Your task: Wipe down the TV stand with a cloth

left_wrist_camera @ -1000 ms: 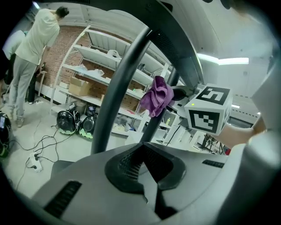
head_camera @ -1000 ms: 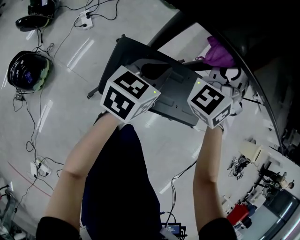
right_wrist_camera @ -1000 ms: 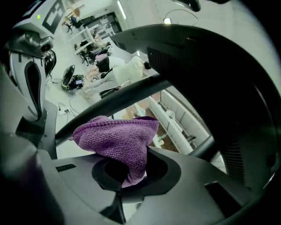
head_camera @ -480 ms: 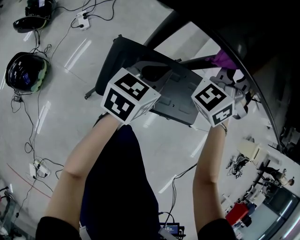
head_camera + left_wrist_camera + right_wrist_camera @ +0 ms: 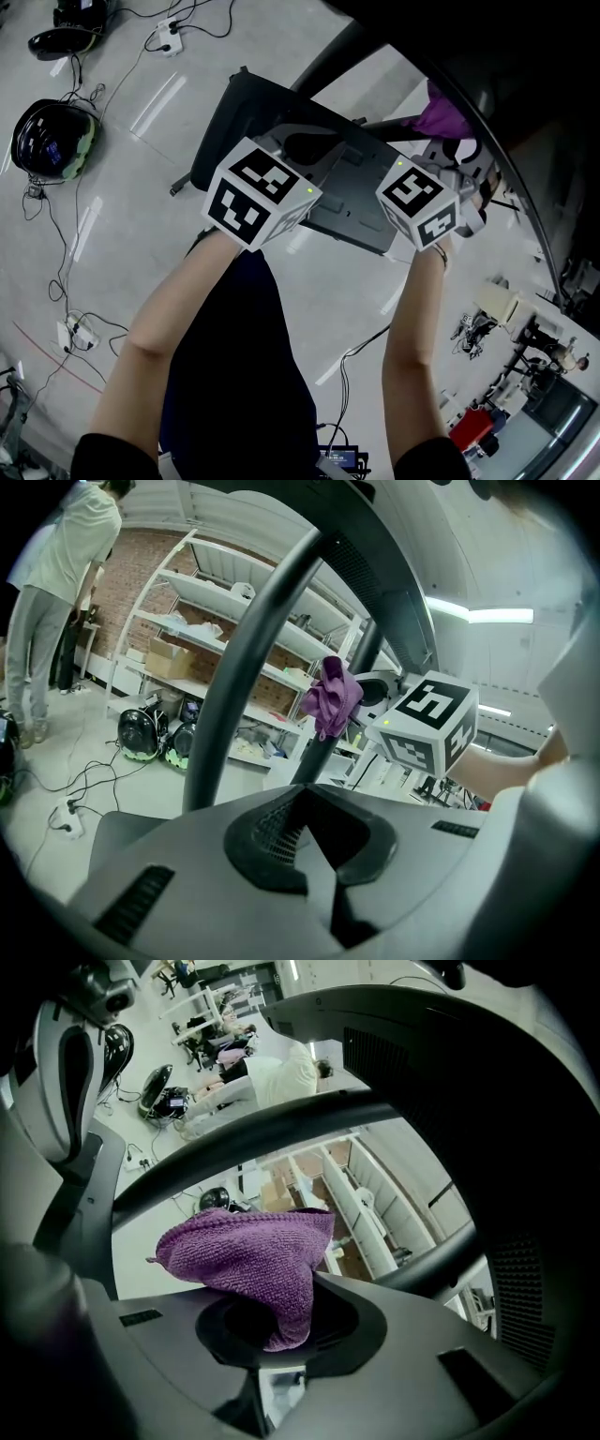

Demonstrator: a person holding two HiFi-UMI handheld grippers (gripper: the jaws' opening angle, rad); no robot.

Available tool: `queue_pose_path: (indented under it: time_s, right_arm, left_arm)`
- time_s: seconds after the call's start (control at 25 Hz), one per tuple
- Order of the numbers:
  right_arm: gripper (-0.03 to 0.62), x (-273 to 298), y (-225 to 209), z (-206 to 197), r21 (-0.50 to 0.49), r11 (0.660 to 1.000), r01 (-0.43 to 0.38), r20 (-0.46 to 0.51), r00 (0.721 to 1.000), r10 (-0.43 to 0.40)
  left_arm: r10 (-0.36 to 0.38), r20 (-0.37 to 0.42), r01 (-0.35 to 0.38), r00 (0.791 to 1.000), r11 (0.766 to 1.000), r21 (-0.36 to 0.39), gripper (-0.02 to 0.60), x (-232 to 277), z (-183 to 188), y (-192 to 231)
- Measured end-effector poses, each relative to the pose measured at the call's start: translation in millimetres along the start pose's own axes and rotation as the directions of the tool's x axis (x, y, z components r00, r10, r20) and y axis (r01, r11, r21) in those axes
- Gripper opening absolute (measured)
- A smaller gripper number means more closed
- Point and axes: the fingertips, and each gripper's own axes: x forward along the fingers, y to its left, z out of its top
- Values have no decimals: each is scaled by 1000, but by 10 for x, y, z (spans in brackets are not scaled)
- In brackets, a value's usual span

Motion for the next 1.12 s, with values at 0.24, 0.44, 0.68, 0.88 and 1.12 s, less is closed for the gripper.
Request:
queue_pose_path:
  time_s: [0.24, 0.44, 0.68, 0.88, 1.12]
  right_arm:
    - [75, 41, 297, -115, 16, 998, -64, -22, 998, 64]
    - [75, 82, 631, -195, 24, 992, -127, -47, 991, 128]
    - [75, 116, 975, -313, 8, 981, -195, -71, 978, 195]
    - [75, 161, 1282, -409, 20, 967, -255, -100, 961, 256]
    - [75, 186, 1678, -537, 20, 943, -332, -143, 933, 331]
  left_arm:
    - [13, -9, -14, 1000, 1000, -7, 6, 16, -69, 36]
    - [34, -8, -34, 999, 999, -17, 6, -34, -136, 127]
    - [43, -11, -44, 999, 999, -22, 6, -96, -151, 150]
    - [55, -11, -55, 998, 998, -19, 6, -170, -157, 187]
    - [68, -11, -68, 998, 998, -18, 6, -270, -182, 241]
